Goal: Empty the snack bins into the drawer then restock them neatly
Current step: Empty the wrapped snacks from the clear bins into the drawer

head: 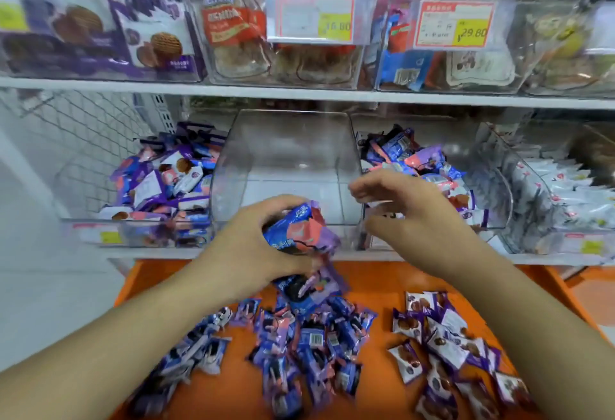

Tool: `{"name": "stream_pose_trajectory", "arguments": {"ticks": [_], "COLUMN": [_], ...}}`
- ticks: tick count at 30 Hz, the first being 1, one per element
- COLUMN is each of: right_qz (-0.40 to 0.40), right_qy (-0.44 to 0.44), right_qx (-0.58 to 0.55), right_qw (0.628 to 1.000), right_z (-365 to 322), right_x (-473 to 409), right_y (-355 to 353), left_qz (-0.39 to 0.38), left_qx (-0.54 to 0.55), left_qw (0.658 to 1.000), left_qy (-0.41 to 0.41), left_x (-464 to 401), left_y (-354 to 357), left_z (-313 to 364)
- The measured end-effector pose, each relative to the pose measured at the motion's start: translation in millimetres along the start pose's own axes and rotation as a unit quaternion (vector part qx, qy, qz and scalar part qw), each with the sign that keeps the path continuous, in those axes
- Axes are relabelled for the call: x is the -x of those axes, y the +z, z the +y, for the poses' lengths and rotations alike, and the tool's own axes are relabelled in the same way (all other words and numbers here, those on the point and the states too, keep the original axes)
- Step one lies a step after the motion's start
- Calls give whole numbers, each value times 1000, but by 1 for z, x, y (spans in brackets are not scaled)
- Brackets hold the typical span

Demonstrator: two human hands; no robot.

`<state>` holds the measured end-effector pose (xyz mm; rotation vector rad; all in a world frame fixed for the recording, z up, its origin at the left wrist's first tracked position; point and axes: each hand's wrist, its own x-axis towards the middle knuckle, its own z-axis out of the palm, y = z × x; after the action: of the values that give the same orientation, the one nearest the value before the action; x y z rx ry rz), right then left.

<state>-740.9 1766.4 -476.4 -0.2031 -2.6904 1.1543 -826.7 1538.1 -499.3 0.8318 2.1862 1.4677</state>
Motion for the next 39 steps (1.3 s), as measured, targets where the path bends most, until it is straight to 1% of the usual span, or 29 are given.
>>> {"name": "stream_pose_trajectory", "arguments": {"ticks": [3, 5, 8, 10, 12, 14, 17, 19, 21, 24, 26, 29, 31, 33, 36, 39], "right_qz": [-29, -35, -26, -23, -29, -33, -29, -24, -18, -9, -1, 4, -3, -9, -48, -161], "right_qy": [-3, -9, -9, -4, -1, -4, -9, -11, -19, -33, -46, -77, -75, -51, -22, -1], "right_qx": [84, 131, 153, 157, 162, 171, 176, 172, 174, 171, 159, 137, 117, 92, 76, 100], "right_qw": [996, 991, 988, 987, 986, 985, 984, 985, 984, 985, 986, 988, 990, 994, 996, 982], "right_z": [6, 10, 13, 16, 18, 22, 28, 31, 33, 31, 26, 14, 6, 4, 8, 15], "right_x": [11, 14, 11, 5, -1, -7, -15, -19, -21, -21, -20, -21, -28, -44, -82, -120], "right_y": [4, 7, 8, 7, 9, 11, 14, 14, 15, 18, 22, 35, 47, 60, 78, 97], "left_qz": [-26, -31, -38, -22, 1, 3, -43, -78, -106, -121, -104, -24, 15, 13, -6, -17], "left_qx": [-18, -31, -44, -71, -80, -103, -138, -171, -210, -239, -241, -251, -294, -366, -415, -410], "left_qw": [999, 997, 990, 987, 984, 977, 970, 967, 963, 962, 965, 967, 952, 927, 908, 910], "left_qy": [-43, -70, -125, -140, -157, -184, -197, -174, -133, -61, -21, 46, 79, 77, 54, 53], "left_x": [24, 30, 20, 6, -5, -11, -12, -11, -10, -9, -5, 3, 3, -2, -12, -15], "left_y": [31, 50, 70, 81, 91, 99, 101, 93, 78, 47, 21, -27, -57, -79, -94, -95], "left_z": [-43, -79, -126, -152, -168, -173, -169, -162, -146, -103, -71, -43, -48, -64, -83, -87]}}
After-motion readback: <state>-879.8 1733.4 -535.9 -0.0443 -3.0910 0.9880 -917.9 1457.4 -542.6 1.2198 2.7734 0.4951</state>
